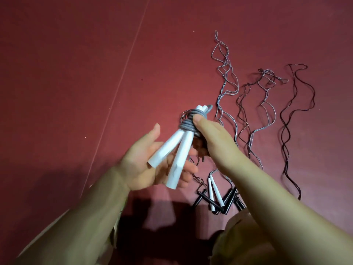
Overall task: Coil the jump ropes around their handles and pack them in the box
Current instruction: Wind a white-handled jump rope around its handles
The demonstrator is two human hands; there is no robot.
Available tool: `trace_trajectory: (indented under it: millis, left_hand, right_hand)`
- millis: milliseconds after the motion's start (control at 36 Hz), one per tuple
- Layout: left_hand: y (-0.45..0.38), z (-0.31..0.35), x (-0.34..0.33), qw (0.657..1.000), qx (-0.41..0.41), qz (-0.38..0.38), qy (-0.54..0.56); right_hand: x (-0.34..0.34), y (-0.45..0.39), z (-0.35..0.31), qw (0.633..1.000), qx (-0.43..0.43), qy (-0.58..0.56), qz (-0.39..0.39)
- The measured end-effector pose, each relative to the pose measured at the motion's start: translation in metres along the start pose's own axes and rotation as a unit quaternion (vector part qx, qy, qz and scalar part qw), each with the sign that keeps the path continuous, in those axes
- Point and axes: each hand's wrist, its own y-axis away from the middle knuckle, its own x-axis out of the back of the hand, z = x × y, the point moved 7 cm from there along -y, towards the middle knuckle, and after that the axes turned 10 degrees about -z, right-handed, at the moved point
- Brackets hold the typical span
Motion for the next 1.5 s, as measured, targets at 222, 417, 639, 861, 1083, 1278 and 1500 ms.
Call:
trace_trajectory:
  millis: [222,417,639,861,1083,1278,1500]
  left_hand:
    - [0.0,-0.007,-0.022,0.984,-0.007,-0.16,0.075]
    - [-0.005,-0.002,-0.001,0.999,0.014,0.047,0.02]
    - [-0.006,0.002,0.013,0.986,-0.038,0.155,-0.055]
    - [0.003,0.013,0.03,0.89,-0.018,0.31,-0.334]
    - [0.0,0.017,0.035,0.859,-0.036,0.327,-0.392]
    - [-0.004,0.01,0.025,0.931,-0.018,0.217,-0.294]
    - [-0.002,-0.007,-0.003,0.998,0.01,0.065,-0.016]
  right_hand:
    - [-0.007,-0.003,0.0,1.0,0.006,-0.007,-0.03]
    - [-0.002,-0.002,0.011,0.994,-0.065,0.086,-0.003]
    - [0.011,0.002,0.009,0.93,-0.104,0.346,0.072]
    - [0.01,-0.001,0.022,0.967,-0.111,0.225,0.034]
    - [0.004,-0.001,0.029,0.981,-0.145,0.125,-0.01]
    - [-0.002,-0.004,0.02,0.989,-0.084,0.123,-0.015]
    - [-0.004,0.001,0.0,1.0,-0.01,-0.025,-0.003]
